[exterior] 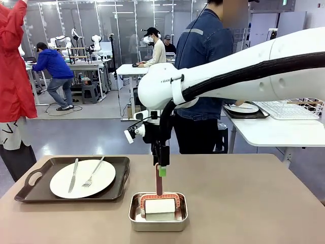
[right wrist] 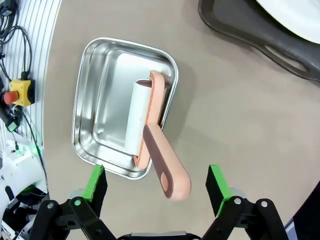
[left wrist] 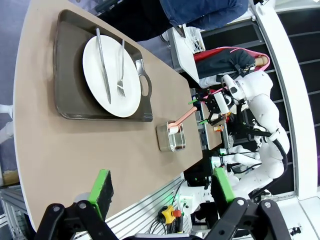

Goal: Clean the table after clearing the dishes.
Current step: When the left (or right) Handle tray is removed, use the left hand (or right hand) to clean the left (or right) side of the table with the Lint Roller.

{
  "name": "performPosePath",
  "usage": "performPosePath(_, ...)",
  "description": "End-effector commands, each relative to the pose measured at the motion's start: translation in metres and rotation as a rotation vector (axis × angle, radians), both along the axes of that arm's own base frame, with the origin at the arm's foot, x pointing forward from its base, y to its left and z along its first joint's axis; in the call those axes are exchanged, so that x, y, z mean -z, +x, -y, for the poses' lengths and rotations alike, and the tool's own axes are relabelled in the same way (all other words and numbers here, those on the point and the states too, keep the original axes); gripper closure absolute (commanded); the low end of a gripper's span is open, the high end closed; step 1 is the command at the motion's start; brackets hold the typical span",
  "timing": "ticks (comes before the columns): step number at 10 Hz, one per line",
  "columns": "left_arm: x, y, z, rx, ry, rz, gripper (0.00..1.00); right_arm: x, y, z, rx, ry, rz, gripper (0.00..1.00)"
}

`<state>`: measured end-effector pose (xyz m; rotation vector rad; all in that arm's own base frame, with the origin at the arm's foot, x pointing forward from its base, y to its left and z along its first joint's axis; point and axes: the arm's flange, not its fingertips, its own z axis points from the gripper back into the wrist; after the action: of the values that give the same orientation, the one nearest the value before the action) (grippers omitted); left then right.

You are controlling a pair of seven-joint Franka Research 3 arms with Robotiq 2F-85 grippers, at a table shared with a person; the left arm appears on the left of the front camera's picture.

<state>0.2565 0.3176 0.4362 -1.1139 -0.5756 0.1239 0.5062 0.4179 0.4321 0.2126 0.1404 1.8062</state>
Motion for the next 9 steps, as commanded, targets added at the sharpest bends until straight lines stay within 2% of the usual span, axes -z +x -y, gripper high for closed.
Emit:
performPosePath(1,-0.002,-0.002,-0.002,-0.002,-0.006,0.014,0.0,0.005,0.008,-0.004,0.005,-0.035,-0.035,0.0)
performPosePath(3,-0.002,-0.002,-0.002,-0.002,-0.006,0.014,0.0,0.015,0.009,-0.005,0.039,-0.023,-0.102,0.0)
performPosePath(8,-0.002,-0.002,-0.002,-0.002,-0.006,0.014,0.0,0.028,0.01,-0.006,0.071,-0.026,-0.141,0.0)
performPosePath(9,-0.002,-0.002,-0.002,-0.002,-0.006,0.014,0.0,0.031,0.011,-0.007,0.071,-0.047,-0.149,0.15)
